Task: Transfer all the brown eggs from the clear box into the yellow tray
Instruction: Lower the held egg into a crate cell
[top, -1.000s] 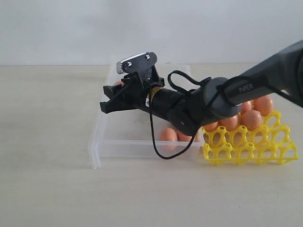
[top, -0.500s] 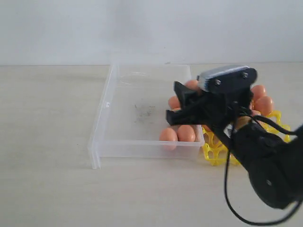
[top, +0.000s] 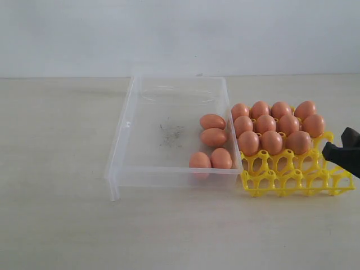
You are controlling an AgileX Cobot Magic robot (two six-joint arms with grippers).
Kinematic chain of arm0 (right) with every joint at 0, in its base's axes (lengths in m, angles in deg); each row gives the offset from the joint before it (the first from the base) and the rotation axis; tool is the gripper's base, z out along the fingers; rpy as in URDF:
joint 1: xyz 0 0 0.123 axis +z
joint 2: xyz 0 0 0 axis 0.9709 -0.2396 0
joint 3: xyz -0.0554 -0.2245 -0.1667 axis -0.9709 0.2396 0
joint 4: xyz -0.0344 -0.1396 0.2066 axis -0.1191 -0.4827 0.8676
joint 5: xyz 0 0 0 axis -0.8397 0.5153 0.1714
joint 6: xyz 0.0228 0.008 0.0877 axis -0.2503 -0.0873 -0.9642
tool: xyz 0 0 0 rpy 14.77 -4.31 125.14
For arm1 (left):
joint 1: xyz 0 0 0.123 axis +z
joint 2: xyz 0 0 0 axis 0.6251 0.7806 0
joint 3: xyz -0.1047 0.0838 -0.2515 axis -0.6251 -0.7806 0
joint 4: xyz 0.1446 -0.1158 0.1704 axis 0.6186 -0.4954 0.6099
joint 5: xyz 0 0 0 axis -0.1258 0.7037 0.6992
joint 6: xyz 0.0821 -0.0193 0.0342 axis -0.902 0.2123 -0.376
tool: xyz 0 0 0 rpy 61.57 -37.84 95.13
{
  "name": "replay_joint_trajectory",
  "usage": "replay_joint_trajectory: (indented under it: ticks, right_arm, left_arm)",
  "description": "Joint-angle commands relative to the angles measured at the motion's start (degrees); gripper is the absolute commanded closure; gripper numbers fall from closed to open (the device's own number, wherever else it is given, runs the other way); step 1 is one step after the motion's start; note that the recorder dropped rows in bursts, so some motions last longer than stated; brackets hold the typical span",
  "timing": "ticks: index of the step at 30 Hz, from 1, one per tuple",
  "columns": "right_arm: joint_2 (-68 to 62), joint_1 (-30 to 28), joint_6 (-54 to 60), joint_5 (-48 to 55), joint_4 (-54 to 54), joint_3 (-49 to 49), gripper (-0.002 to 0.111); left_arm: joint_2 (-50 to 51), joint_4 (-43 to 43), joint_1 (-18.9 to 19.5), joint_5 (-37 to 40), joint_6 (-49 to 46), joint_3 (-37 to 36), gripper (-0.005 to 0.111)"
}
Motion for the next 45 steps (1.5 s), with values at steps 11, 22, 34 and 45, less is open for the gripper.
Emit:
replay_joint_trajectory:
  ticks: [11, 22, 34, 45]
  right_arm:
    - [0.19, -9.75, 0.08, 17.33, -16.11, -12.17, 0.108]
    - [-14.08, -9.75, 1.99, 8.5, -14.58, -13.92, 0.108]
    - [-18.48, -9.75, 1.95, 5.23, -13.64, -18.09, 0.108]
    - [-20.94, -9.75, 3.44, 11.06, -13.34, -21.14, 0.108]
  left_arm:
    - [-0.22, -0.38, -0.35, -0.39, 0.45, -0.23, 0.029]
    - [-0.22, -0.38, -0.35, -0.39, 0.45, -0.23, 0.029]
    - [-0.22, -0.38, -0.35, -0.39, 0.45, -0.23, 0.029]
    - [-0.22, -0.38, -0.35, -0.39, 0.45, -0.23, 0.029]
